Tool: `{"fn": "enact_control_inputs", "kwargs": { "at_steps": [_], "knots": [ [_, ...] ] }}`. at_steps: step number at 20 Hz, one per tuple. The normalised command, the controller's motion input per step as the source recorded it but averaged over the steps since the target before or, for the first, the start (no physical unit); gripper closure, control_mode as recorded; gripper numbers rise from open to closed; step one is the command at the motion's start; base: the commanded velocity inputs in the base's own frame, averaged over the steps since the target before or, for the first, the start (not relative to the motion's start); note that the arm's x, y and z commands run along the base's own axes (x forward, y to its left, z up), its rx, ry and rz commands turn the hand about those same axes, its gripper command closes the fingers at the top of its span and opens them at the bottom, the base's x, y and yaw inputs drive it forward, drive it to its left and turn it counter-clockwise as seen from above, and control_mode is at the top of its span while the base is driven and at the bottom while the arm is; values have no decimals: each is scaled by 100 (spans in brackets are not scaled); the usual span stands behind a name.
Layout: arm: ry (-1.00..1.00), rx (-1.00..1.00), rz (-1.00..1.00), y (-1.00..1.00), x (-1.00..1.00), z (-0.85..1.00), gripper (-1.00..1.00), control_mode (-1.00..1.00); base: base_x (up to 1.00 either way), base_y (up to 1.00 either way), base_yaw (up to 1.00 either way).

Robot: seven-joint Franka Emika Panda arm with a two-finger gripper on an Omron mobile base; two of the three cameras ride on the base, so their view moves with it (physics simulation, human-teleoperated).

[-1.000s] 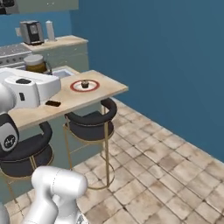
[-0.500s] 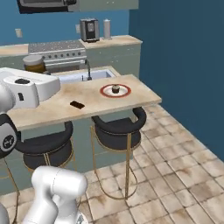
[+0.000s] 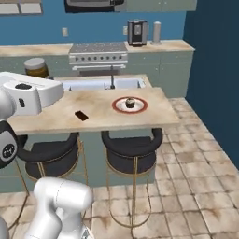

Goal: Take the cinnamon bottle from the cabinet and place it on the dining table, next to the plate with the cupcake. Then take the chocolate from the dining counter and place it on the cupcake plate.

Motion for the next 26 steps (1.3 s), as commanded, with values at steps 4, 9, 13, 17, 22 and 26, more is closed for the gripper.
{"fn": "enact_control_inputs", "kwargs": {
  "at_steps": [4, 9, 13, 17, 22, 26],
  "knots": [
    [0, 0, 0, 0, 0, 0, 100, 100, 25, -85, 41],
    [0, 0, 0, 0, 0, 0, 100, 100, 59, -80, 35],
    [0, 0, 0, 0, 0, 0, 100, 100, 81, -63, 31],
    [0, 0, 0, 0, 0, 0, 100, 100, 88, -40, 28],
    [0, 0, 0, 0, 0, 0, 100, 100, 78, -24, 26],
    [12, 7, 13, -23, 27, -13, 100, -100, 31, -14, 12]
  ]
}}
